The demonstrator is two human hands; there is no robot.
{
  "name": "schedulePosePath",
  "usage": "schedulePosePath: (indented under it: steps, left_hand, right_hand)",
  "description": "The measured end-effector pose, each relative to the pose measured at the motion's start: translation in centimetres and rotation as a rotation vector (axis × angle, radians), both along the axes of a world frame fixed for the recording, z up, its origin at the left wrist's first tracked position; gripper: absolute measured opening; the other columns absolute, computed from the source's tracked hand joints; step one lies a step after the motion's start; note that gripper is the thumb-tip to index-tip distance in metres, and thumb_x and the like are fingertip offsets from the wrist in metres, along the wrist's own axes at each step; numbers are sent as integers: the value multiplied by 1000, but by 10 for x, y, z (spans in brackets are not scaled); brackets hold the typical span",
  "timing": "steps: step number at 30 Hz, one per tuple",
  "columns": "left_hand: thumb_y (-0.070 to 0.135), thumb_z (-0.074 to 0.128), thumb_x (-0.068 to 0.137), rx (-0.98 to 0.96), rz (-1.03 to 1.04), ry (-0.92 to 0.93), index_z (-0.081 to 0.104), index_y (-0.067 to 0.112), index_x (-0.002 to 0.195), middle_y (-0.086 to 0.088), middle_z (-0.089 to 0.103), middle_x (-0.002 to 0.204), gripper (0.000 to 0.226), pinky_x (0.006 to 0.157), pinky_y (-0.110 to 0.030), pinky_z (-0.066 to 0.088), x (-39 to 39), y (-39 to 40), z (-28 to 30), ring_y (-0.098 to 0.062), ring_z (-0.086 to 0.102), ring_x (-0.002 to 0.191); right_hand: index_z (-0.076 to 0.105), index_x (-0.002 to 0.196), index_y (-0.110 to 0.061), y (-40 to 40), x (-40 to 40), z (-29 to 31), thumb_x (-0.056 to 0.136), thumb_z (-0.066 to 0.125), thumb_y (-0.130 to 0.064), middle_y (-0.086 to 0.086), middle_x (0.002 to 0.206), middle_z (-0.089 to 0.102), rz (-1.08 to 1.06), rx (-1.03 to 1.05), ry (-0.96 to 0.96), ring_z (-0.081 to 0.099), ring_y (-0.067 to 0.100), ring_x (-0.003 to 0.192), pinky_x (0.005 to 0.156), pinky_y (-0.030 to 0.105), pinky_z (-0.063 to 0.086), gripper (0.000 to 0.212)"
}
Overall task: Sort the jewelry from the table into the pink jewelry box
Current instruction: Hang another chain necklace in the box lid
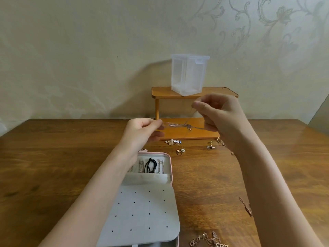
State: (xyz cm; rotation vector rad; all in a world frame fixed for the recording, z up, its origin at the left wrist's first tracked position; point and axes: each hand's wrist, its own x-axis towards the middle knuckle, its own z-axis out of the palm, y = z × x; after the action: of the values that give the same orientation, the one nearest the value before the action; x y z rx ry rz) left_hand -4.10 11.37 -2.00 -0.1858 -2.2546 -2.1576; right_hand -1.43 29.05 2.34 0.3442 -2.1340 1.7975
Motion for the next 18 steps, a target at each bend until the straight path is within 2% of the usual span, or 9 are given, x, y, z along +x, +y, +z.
schedulePosePath:
  steps: [2, 3, 5, 6, 9, 11, 14, 18]
  left_hand:
    - [19, 53, 94, -60, 2, 3, 65, 12, 83, 1, 67, 81, 18, 60, -15, 52, 0, 0, 0, -4, 65, 65]
    - [21, 51, 95, -159, -14, 10, 63, 14, 86, 1, 67, 85, 16, 63, -16, 52, 0, 1, -1, -4, 65, 68]
    - [23, 54, 93, -408, -61, 62, 58, 19, 100, 4, 65, 99, 9, 74, -22, 50, 2, 4, -2, -7, 63, 86]
    - [23, 57, 92, -443, -87, 88, 56, 21, 107, 7, 64, 106, 15, 76, -23, 48, 4, 5, -1, -8, 61, 95]
    - [16, 62, 88, -211, -237, 160, 64, 17, 109, 6, 70, 105, 20, 77, -14, 48, 11, 11, 5, -5, 63, 99]
    - [11, 63, 85, -90, -308, 170, 69, 13, 100, -1, 72, 98, 16, 85, -17, 50, 15, 14, 9, -8, 66, 96]
    - [10, 66, 81, -28, -344, 152, 72, 17, 87, -4, 73, 89, 11, 90, -27, 50, 14, 14, 7, -16, 67, 92]
    - [12, 65, 72, 219, -469, 26, 69, 13, 88, -4, 71, 82, 17, 74, -23, 56, 15, 10, 11, -17, 68, 82]
  right_hand:
    - [62, 80, -6, 3, 0, 0, 90, 57, -6, -5, 51, 45, 40, -92, -45, 30, 4, 38, 36, 16, 28, 12]
    - [62, 82, -6, 3, 0, 0, 91, 56, -6, -2, 56, 49, 59, -129, -53, 29, 4, 38, 36, 16, 28, 10]
    - [60, 92, -8, 4, 0, 0, 91, 54, -5, 6, 66, 57, 123, -166, -65, 29, 5, 40, 37, 17, 29, 7]
    - [59, 97, -9, 4, 1, -1, 91, 54, -4, 7, 71, 60, 166, -163, -86, 30, 5, 40, 38, 17, 30, 10]
    - [60, 103, -6, 2, 2, -1, 90, 54, -2, 6, 75, 63, 308, -97, -168, 33, 5, 42, 41, 18, 33, 14]
    - [61, 98, -7, 1, 2, -2, 89, 54, -2, 5, 75, 64, 370, -88, -184, 34, 6, 44, 44, 20, 36, 13]
    - [60, 97, -6, 2, 4, 1, 86, 55, -2, 4, 78, 63, 416, -166, -171, 34, 6, 46, 43, 17, 38, 13]
    - [60, 95, -5, 5, 3, 3, 79, 54, -2, 3, 81, 63, 448, -300, -156, 39, 6, 48, 44, 17, 41, 17]
